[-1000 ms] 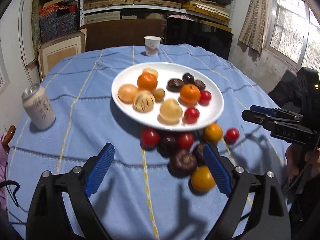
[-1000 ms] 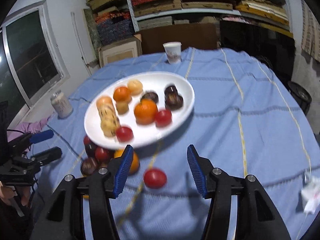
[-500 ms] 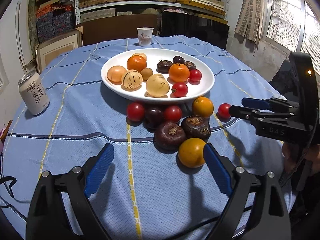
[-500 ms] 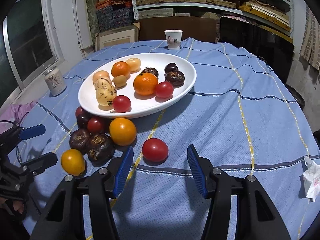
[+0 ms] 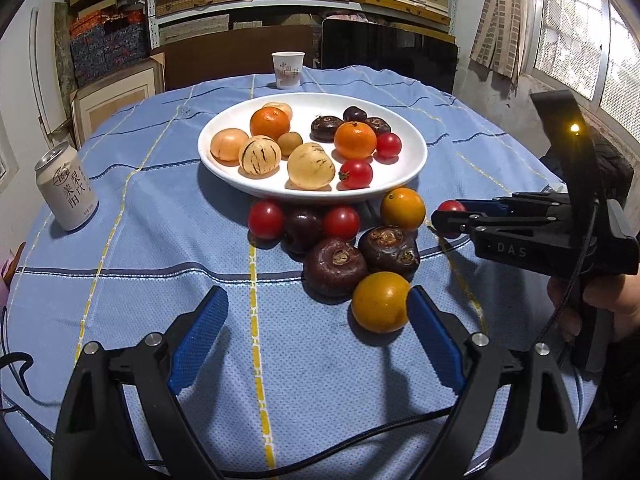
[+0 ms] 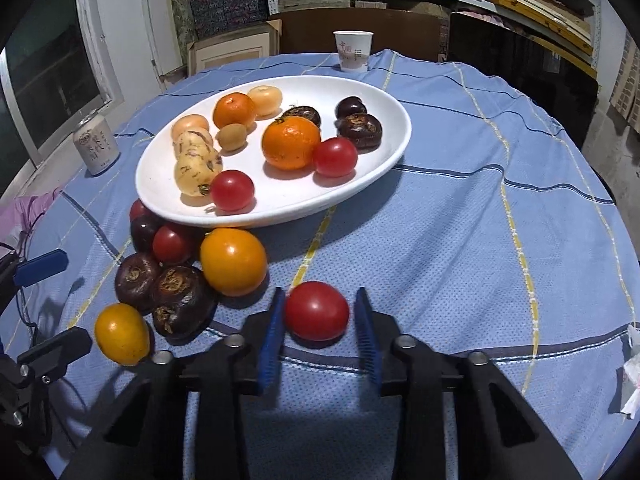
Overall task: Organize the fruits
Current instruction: 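Grasp a red tomato with the right gripper while the left grasps a yellow-orange tomato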
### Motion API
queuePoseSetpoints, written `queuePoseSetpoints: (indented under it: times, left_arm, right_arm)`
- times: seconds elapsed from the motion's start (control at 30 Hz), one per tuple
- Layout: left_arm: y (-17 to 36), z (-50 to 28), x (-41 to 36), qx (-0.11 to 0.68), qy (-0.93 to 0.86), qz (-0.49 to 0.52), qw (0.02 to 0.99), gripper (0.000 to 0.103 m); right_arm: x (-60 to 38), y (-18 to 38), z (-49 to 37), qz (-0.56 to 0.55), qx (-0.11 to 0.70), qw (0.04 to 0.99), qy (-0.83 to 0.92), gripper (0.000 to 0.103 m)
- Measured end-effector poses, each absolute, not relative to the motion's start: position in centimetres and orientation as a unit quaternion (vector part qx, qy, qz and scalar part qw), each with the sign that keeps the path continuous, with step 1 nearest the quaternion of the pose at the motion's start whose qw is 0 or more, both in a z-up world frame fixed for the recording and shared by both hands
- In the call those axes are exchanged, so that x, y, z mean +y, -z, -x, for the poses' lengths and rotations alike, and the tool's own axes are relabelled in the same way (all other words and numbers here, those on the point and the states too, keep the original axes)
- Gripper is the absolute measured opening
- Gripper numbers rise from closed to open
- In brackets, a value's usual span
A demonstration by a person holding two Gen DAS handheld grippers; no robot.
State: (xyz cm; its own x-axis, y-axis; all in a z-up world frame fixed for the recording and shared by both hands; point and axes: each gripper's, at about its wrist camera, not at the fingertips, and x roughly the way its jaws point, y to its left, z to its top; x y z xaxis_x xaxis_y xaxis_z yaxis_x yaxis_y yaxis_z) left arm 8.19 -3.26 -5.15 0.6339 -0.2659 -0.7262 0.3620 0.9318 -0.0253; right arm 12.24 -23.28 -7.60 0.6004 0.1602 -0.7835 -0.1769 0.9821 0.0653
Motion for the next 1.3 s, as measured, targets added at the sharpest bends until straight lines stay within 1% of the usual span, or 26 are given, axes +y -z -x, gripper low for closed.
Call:
queuePoseSetpoints:
  times: [0.17, 0.5, 0.6, 0.97, 1.03, 1.07, 1.1, 1.13, 1.2, 1.23, 1.3]
  left_arm:
    - [5.1, -8.1, -3.6, 0.39, 0.175, -0.068, 0.902, 0.088]
    - [5.4, -7.9, -6.7, 0.389, 0.185, -0.112, 0.895, 0.088]
    - [6.1, -8.2, -7.8, 0.4, 0.18, -0.123, 0.89, 0.088]
    - [6.8, -8.8, -8.2, 0.423, 0.184, -0.115, 0.88, 0.088]
    - [6.9, -8.9, -8.1, 0.426, 0.186, -0.109, 0.879, 0.08]
    - [7.0, -9.1, -8.0, 0.43, 0.188, -0.105, 0.877, 0.068]
    - [7.2, -9.3, -7.9, 0.436, 0.187, -0.103, 0.874, 0.061]
    - [7.1, -9.3, -7.8, 0.435, 0.185, -0.102, 0.875, 0.06]
    - [6.9, -9.1, -7.4, 0.429, 0.185, -0.091, 0.879, 0.052]
    - [6.8, -9.1, -7.1, 0.428, 0.189, -0.083, 0.88, 0.051]
    - [6.7, -8.9, -7.0, 0.427, 0.197, -0.076, 0.879, 0.041]
  right_arm:
    - [-22.5, 6.9, -10.4, 0.032, 0.424, 0.899, -0.105, 0.031]
    - [-22.8, 5.8, -6.6, 0.022, 0.4, 0.909, -0.114, 0.031]
    - [-23.0, 5.6, -6.0, 0.02, 0.392, 0.913, -0.111, 0.031]
    - [-23.6, 5.8, -5.5, 0.006, 0.39, 0.913, -0.116, 0.031]
    - [-23.7, 5.8, -5.5, 0.003, 0.391, 0.913, -0.116, 0.031]
    - [-23.7, 5.8, -5.5, 0.002, 0.391, 0.913, -0.116, 0.031]
    - [-23.7, 5.8, -5.5, 0.0, 0.391, 0.913, -0.116, 0.031]
    - [-23.8, 5.8, -5.5, -0.001, 0.391, 0.913, -0.115, 0.031]
    - [-23.9, 5.9, -5.5, -0.004, 0.392, 0.913, -0.115, 0.031]
    - [-23.9, 5.9, -5.5, -0.005, 0.392, 0.913, -0.114, 0.031]
    - [-23.9, 5.9, -5.5, -0.006, 0.392, 0.913, -0.114, 0.031]
